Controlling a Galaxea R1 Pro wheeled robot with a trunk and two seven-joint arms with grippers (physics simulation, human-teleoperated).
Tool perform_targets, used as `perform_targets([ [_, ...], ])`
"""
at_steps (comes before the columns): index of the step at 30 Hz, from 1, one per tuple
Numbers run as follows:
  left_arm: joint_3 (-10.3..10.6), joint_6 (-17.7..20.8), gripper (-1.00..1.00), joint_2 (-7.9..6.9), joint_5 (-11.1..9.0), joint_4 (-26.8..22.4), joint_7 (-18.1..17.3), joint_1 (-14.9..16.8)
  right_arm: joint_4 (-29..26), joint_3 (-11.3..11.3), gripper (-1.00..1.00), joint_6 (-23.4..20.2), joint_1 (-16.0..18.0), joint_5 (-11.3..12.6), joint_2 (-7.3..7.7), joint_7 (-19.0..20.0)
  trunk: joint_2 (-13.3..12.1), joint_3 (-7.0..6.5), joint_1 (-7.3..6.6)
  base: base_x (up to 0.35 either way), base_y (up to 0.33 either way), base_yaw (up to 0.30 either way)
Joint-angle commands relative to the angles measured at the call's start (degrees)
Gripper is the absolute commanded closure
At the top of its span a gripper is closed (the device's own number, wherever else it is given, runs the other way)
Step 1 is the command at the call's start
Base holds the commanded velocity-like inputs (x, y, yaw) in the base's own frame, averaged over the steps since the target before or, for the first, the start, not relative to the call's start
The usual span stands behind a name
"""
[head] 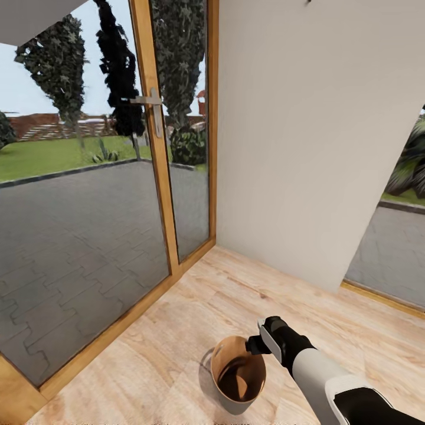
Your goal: Put the three can of soda from the living room inside the tash can in the kitchen.
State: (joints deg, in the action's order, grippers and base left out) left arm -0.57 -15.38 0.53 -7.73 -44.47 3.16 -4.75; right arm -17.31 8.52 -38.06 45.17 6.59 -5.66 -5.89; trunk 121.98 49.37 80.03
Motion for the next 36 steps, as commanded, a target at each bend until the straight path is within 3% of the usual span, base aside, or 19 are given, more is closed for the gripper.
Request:
perform_targets([
  [1,0.0,0.0,-1.0,0.0,0.0,0.0,0.0,0.0,0.0,0.0,-1.0,0.0,0.0,0.0,0.0,0.0,0.0,0.09,0.0,0.0,0.0,0.0],
  [36,0.0,0.0,-1.0,0.0,0.0,0.0,-0.1,0.0,0.0,0.0,-1.0,-0.1,0.0,-0.1,0.01,0.0,0.0,3.31,0.0,0.0,0.0,0.0],
])
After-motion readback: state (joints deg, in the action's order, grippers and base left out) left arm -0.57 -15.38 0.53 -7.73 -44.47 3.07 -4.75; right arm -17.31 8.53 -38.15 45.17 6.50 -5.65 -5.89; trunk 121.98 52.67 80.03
